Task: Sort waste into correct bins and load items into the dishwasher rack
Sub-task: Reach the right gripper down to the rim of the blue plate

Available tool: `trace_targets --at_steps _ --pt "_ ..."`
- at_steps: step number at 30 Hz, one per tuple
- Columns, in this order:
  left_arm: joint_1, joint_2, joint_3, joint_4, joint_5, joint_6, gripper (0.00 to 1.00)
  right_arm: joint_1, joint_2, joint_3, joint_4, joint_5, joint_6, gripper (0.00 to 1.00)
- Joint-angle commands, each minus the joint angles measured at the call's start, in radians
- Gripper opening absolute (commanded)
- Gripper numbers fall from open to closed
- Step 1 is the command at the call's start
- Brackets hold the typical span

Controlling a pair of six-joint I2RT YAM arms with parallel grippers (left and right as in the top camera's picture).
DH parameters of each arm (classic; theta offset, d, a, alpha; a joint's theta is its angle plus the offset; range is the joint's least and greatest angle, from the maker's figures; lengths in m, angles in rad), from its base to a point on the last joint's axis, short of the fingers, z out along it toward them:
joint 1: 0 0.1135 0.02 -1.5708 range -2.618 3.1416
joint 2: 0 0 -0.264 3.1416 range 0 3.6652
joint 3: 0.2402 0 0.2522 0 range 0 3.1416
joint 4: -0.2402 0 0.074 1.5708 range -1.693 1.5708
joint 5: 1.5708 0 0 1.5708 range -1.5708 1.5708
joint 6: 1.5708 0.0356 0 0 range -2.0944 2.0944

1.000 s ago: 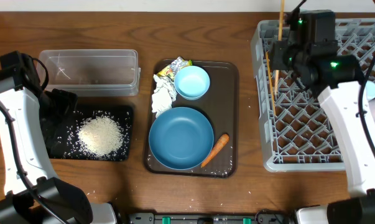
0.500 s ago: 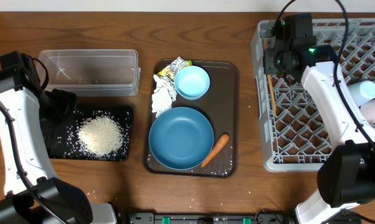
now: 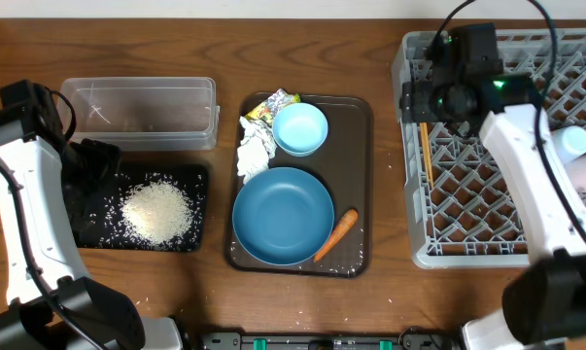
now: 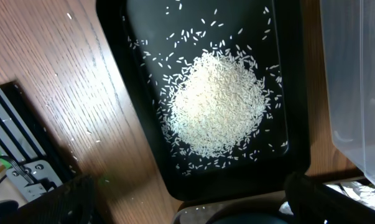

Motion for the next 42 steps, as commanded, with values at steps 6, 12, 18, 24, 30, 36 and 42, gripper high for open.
trace_targets --at_steps 6,12,18,24,30,36,42 --pt "0.003 0.01 0.009 -0.003 -0.005 -0.009 0.99 0.172 -0.056 0.0 -0.002 -0.238 0.016 0.85" --pt "0.003 0.01 0.009 -0.003 -0.005 -0.009 0.99 0.346 -0.009 0.0 -0.004 -0.205 -0.001 0.93" --pt "0.003 0.01 0.009 -0.003 -0.005 -0.009 0.99 0.509 0.048 0.0 -0.005 -0.21 0.025 0.93" --pt "0.003 0.01 0.009 -0.003 -0.005 -0.009 0.99 0.679 0.114 0.0 0.032 -0.204 0.005 0.95" --pt "0.003 0.01 0.009 -0.003 -0.005 -0.009 0.99 0.814 0.217 0.0 0.08 -0.118 0.034 0.93" --pt "0.003 0.01 0.009 -0.003 -0.005 -0.009 0.99 0.898 0.307 0.0 0.085 -0.051 0.089 0.8" --pt "0.003 0.01 0.009 -0.003 -0.005 -0.009 0.99 0.948 0.333 0.0 0.069 0.032 0.127 0.64"
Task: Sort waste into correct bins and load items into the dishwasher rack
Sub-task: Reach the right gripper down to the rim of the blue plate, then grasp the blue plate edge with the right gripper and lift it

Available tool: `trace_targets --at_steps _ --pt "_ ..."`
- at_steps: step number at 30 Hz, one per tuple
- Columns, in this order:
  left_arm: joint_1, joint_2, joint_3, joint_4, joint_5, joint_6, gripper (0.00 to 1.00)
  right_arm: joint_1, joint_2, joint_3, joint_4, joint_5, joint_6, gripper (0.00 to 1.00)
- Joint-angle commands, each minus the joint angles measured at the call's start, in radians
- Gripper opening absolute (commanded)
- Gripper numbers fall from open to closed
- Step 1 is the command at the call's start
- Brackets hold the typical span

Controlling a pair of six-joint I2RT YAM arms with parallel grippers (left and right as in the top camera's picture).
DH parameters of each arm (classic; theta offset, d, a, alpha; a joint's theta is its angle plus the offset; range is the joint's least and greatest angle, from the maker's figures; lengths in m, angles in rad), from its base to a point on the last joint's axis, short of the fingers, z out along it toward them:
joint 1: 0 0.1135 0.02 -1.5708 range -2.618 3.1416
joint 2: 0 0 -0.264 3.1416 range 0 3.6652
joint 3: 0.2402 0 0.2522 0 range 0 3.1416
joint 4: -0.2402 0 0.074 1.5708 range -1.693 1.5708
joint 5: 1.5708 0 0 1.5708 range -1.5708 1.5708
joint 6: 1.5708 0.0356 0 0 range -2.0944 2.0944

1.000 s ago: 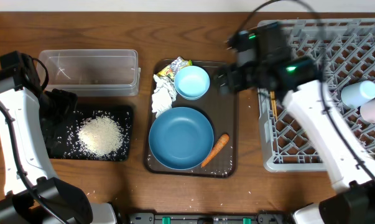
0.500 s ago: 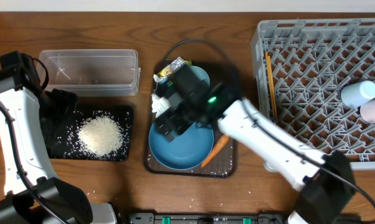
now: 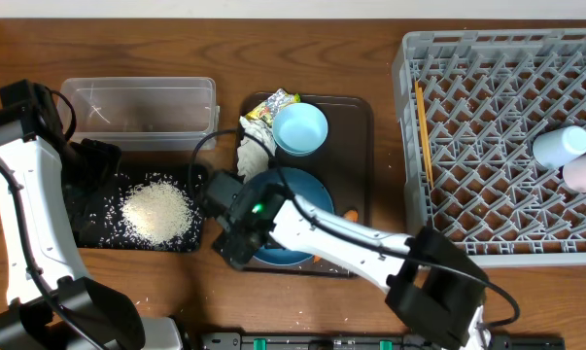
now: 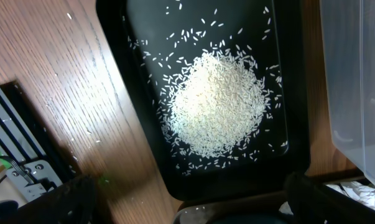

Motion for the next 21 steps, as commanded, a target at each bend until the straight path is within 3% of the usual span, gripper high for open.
trace_targets --at_steps 1,10,21 --pt "0.003 0.01 0.009 -0.003 -0.005 -0.009 0.99 0.029 0.015 0.001 -0.01 0.085 0.037 0.63" --pt "0.003 0.01 0.009 -0.003 -0.005 -0.009 0.99 0.055 0.086 0.0 -0.016 0.098 0.05 0.5" --pt "0.003 0.01 0.009 -0.003 -0.005 -0.009 0.99 0.054 0.096 0.014 0.01 0.093 0.093 0.12"
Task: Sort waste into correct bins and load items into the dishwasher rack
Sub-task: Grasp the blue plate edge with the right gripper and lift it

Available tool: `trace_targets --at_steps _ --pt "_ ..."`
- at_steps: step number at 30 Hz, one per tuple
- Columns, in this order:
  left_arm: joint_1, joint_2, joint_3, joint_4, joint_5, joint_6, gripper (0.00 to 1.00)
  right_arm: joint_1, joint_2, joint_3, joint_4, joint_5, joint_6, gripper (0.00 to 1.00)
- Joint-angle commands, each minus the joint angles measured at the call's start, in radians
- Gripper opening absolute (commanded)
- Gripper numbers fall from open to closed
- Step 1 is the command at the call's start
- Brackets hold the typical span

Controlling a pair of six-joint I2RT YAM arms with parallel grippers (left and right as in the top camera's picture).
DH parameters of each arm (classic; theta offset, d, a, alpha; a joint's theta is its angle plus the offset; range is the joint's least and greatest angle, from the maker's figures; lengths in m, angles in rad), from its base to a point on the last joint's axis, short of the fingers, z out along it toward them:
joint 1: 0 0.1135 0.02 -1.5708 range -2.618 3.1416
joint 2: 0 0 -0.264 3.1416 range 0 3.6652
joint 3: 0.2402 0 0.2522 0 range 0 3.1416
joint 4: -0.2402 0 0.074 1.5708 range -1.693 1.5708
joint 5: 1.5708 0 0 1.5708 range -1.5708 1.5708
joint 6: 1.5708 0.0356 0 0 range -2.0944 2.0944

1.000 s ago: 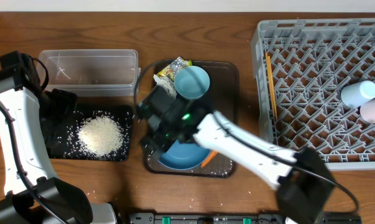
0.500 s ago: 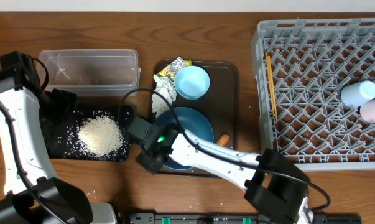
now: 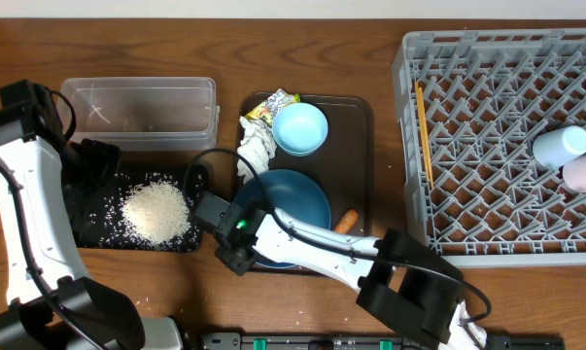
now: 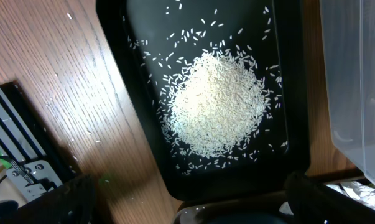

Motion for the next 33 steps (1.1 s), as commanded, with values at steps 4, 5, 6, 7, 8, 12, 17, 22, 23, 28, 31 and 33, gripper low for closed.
trace_targets --at_steps 4,5,6,7,8,12,17,22,23,28,31,33 --pt "0.003 0.01 0.009 -0.003 -0.005 -0.009 0.99 0.003 0.004 0.04 0.0 -0.027 0.014 0.01" --pt "0.003 0.01 0.009 -0.003 -0.005 -0.009 0.99 0.003 0.003 0.046 -0.002 -0.027 0.014 0.01" --pt "0.003 0.01 0.009 -0.003 -0.005 -0.009 0.99 0.003 0.002 0.051 -0.003 -0.027 0.014 0.01" --pt "0.003 0.01 0.009 -0.003 -0.005 -0.009 0.99 0.003 0.0 0.056 -0.006 -0.027 0.014 0.01" --pt "0.003 0.01 0.009 -0.003 -0.005 -0.009 0.99 0.002 -0.001 0.064 -0.012 -0.027 0.014 0.01" --pt "0.003 0.01 0.009 -0.003 -0.005 -0.009 0.99 -0.005 -0.019 0.12 -0.082 -0.031 0.014 0.01" --pt "0.003 0.01 0.009 -0.003 -0.005 -0.009 0.99 -0.029 -0.067 0.195 -0.176 -0.031 -0.03 0.01" --pt "0.003 0.01 0.009 -0.003 -0.005 -0.009 0.99 -0.083 -0.165 0.219 -0.208 -0.106 -0.071 0.01" --pt "0.003 0.01 0.009 -0.003 -0.005 -0.009 0.99 -0.105 -0.196 0.219 -0.209 -0.144 -0.073 0.01" --pt "0.003 0.01 0.009 -0.003 -0.005 -0.009 0.99 -0.226 -0.328 0.219 -0.232 -0.321 -0.119 0.01" --pt "0.003 0.01 0.009 -0.003 -0.005 -0.009 0.99 -0.327 -0.41 0.219 -0.26 -0.345 -0.14 0.01" --pt "0.003 0.01 0.009 -0.003 -0.005 -0.009 0.99 -0.412 -0.462 0.219 -0.272 -0.346 -0.14 0.01"
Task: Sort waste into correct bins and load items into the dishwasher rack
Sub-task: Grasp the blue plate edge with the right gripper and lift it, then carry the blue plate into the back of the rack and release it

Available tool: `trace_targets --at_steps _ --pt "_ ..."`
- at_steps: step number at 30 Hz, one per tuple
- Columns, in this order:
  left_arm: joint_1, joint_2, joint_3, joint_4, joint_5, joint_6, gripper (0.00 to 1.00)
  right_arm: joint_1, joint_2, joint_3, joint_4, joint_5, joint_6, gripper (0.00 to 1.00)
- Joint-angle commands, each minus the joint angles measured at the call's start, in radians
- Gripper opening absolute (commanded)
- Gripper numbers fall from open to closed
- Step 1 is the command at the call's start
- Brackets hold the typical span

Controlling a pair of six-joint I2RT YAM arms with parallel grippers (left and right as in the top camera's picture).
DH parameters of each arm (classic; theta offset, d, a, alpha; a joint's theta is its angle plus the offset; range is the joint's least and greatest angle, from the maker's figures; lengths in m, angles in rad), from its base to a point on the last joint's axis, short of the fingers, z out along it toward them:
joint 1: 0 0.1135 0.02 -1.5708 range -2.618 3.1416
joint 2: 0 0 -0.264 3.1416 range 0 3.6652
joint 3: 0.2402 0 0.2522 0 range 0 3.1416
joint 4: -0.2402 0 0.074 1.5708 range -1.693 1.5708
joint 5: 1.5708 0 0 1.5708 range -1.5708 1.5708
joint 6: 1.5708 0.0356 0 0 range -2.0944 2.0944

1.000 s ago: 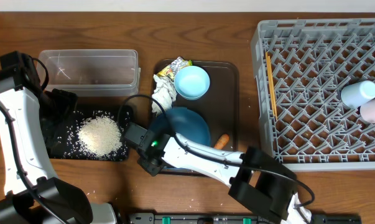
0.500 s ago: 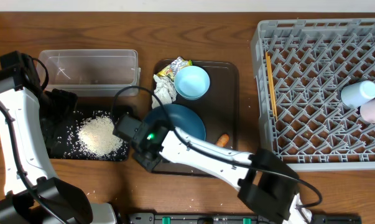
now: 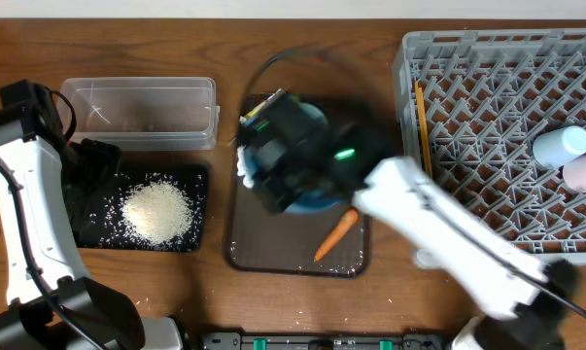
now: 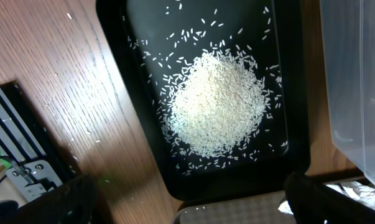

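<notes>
My right arm [image 3: 302,156] shows blurred over the middle of the brown tray [image 3: 273,248]; its fingers cannot be made out. A sliver of the blue plate [image 3: 319,200] shows under the arm, and the small light blue bowl is hidden. The carrot [image 3: 337,233] lies at the tray's front right. White crumpled paper [image 3: 242,163] peeks out at the tray's left edge. My left gripper [image 4: 187,205] stands open over the black tray [image 4: 137,74] near the heap of rice [image 4: 215,106], holding nothing. The grey dishwasher rack [image 3: 497,224] is on the right.
A clear plastic container [image 3: 142,112] stands behind the black tray. In the rack lie a thin wooden stick [image 3: 424,136] at the left and two pale cups [image 3: 562,146] at the right. Loose rice grains dot the wood near the front left.
The right arm's head was at the plate's front left rim and is now over the tray's middle. The plate no longer covers the tray's front left. The left arm has not moved.
First my right gripper was over the rack's far left by the stick. Then it stood at the blue plate's left edge, then at its front left rim. Now it is over the tray's middle with the plate shifted from its place. The left gripper stayed open throughout.
</notes>
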Motion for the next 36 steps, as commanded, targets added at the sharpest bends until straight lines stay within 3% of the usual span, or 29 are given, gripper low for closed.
trace_targets --at_steps 1,10,15,18,24,31,36 --pt "0.003 0.01 0.009 -0.003 -0.005 -0.009 0.99 -0.138 -0.098 0.026 -0.013 -0.054 -0.038 0.01" --pt "0.003 0.01 0.009 -0.003 -0.005 -0.009 0.99 -0.654 -0.162 0.019 0.027 -0.371 -0.115 0.01" --pt "0.003 0.01 0.009 -0.003 -0.005 -0.009 0.99 -0.886 -0.097 0.014 0.117 -0.713 -0.198 0.01" --pt "0.003 0.01 0.009 -0.003 -0.005 -0.009 0.99 -0.952 -0.045 0.014 0.207 -0.881 -0.22 0.01" --pt "0.003 0.01 0.009 -0.003 -0.005 -0.009 0.99 -1.028 0.08 0.014 0.335 -0.914 -0.205 0.01" --pt "0.003 0.01 0.009 -0.003 -0.005 -0.009 0.99 -1.079 0.235 0.014 0.537 -1.115 -0.203 0.01" --pt "0.003 0.01 0.009 -0.003 -0.005 -0.009 0.99 -1.132 0.298 0.014 0.646 -1.123 -0.084 0.01"
